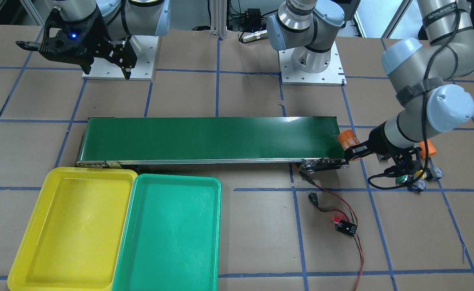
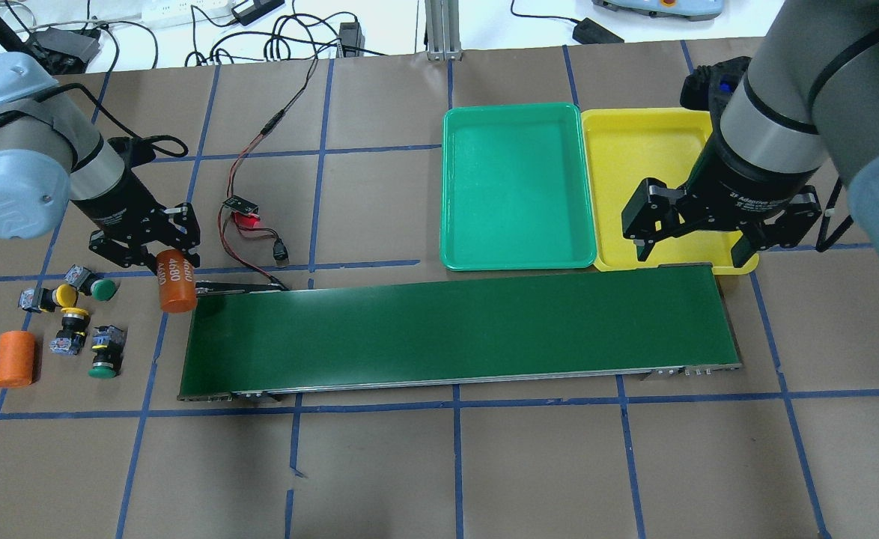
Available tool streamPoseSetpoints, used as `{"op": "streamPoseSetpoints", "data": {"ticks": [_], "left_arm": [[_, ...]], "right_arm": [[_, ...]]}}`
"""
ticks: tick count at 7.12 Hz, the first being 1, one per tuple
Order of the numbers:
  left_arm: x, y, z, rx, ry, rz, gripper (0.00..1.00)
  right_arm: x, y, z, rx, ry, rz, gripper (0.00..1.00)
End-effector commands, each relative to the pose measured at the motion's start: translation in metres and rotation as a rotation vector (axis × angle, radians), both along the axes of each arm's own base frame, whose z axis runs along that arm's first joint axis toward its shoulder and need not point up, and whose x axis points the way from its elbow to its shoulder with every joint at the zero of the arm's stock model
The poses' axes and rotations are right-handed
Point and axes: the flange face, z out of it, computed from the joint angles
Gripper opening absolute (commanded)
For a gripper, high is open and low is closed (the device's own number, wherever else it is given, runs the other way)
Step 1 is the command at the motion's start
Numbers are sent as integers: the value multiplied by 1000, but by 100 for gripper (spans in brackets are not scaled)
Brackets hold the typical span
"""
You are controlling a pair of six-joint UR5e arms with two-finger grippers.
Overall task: Sort buttons by color to trays
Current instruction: 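Set the orange cylinder on the green belt and open the left gripper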
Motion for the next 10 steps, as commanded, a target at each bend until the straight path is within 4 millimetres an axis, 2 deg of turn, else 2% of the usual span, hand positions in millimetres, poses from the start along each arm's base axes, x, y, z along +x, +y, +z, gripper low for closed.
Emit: {"op": "streamPoseSetpoints", "data": {"ticks": [1, 2, 4, 5, 6, 7, 8, 9, 10], "left_arm": [[-90, 33, -1, 35, -68, 244, 9], [-137, 45, -4, 68, -50, 390, 0], [-207, 58, -21, 100, -115, 616, 0], [-229, 66, -26, 102, -131, 668, 12], [-238, 75, -32, 126, -127, 698, 13], [-235, 80, -39, 130, -125, 694, 20], [-232, 82, -46, 99, -116, 626, 99], [-223, 81, -47, 56, -109, 459, 100], [-202, 74, -44, 49, -92, 409, 100]], "right_arm": [[-1, 0, -1, 6, 10, 1, 100], [-1, -2, -3, 3, 5, 0, 100], [0, -1, -3, 7, 1, -1, 100], [0, 0, -3, 10, -1, -2, 100], [0, -1, -3, 10, 2, 3, 100], [-4, -4, -3, 4, 6, 5, 100], [-6, -4, -4, 8, 11, 4, 100], [-5, -4, -4, 4, 3, 2, 100], [-4, -3, -4, 9, -1, -8, 100]]}}
